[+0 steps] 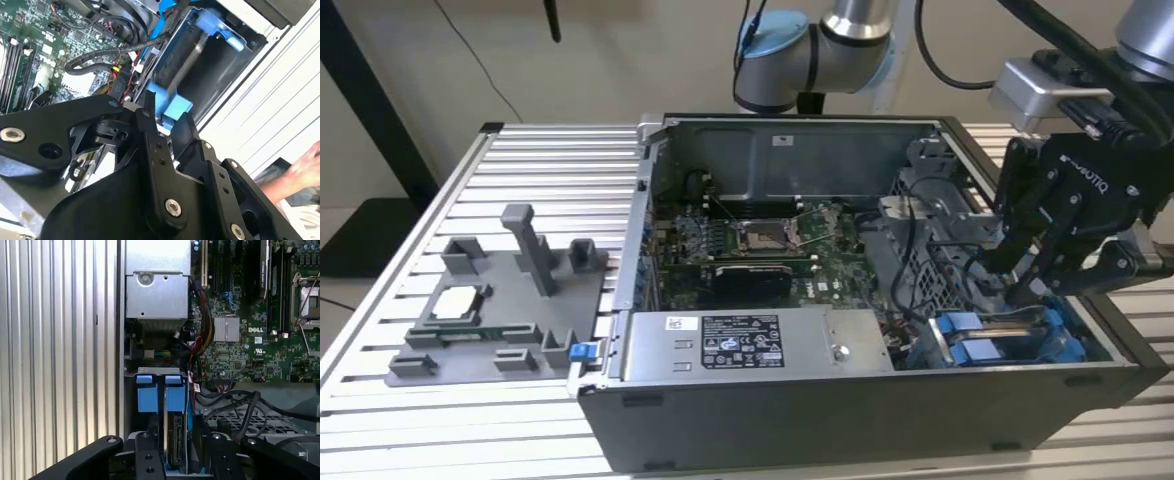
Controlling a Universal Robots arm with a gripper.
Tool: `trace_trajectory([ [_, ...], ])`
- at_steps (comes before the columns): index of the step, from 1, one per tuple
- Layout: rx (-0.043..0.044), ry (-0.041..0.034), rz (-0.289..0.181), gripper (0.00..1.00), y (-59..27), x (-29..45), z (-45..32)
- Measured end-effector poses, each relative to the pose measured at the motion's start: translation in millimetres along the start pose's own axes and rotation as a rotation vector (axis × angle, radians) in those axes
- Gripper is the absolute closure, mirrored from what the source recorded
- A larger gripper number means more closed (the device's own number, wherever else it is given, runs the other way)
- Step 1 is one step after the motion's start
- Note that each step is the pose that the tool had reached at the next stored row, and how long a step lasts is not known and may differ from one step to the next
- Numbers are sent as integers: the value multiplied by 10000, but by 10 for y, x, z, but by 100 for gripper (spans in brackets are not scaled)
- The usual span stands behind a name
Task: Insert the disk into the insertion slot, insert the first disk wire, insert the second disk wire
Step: 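Insert the disk into the insertion slot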
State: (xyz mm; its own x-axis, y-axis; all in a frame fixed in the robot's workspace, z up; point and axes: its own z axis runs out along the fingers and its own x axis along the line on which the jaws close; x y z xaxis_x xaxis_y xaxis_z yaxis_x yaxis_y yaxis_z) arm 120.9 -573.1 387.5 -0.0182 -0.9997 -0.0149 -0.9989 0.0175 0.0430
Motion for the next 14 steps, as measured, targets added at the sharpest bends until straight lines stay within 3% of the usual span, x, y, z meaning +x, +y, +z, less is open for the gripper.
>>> trace_trajectory([
  [3, 0, 0, 0, 0, 3, -7, -71],
  [10, 27, -1, -1, 0, 9, -213, -71],
  [14, 75, -14, -2, 0, 10, -268, -65],
])
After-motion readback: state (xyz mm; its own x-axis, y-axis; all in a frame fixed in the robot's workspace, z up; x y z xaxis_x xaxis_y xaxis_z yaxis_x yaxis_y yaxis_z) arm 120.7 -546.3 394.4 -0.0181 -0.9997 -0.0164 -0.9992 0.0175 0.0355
